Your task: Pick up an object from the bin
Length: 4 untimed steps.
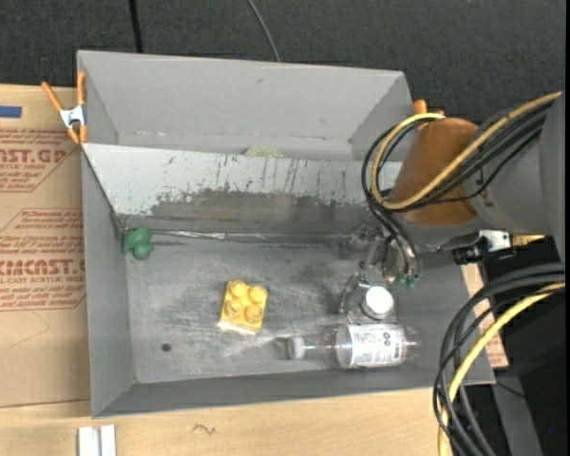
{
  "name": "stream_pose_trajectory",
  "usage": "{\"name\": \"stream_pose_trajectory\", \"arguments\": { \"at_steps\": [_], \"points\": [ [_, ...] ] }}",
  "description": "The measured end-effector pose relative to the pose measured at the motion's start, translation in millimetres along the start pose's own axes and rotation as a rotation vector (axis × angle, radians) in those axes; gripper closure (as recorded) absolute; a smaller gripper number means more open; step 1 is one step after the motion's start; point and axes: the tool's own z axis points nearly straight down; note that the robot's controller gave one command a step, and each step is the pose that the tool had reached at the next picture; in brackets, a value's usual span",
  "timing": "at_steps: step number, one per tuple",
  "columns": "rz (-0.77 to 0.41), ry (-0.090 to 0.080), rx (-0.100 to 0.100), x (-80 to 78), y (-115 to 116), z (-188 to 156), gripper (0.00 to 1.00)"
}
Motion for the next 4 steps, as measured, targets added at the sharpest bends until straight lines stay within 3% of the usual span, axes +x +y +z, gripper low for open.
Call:
{"name": "stream_pose_trajectory", "arguments": {
  "at_steps": [1, 2, 3, 4],
  "points": [
    [-0.51, -0.002, 0.005, 9.5, 49.5, 10.0, 1.0],
    [-0.51, -0.002, 0.0, 10.9, 51.8, 12.0, 0.0],
    [-0.51, -0.002, 0.0, 10.9, 51.9, 12.0, 0.0],
    [-0.635, 0.002, -0.001, 15.9, 46.5, 6.6, 0.0]
  ]
}}
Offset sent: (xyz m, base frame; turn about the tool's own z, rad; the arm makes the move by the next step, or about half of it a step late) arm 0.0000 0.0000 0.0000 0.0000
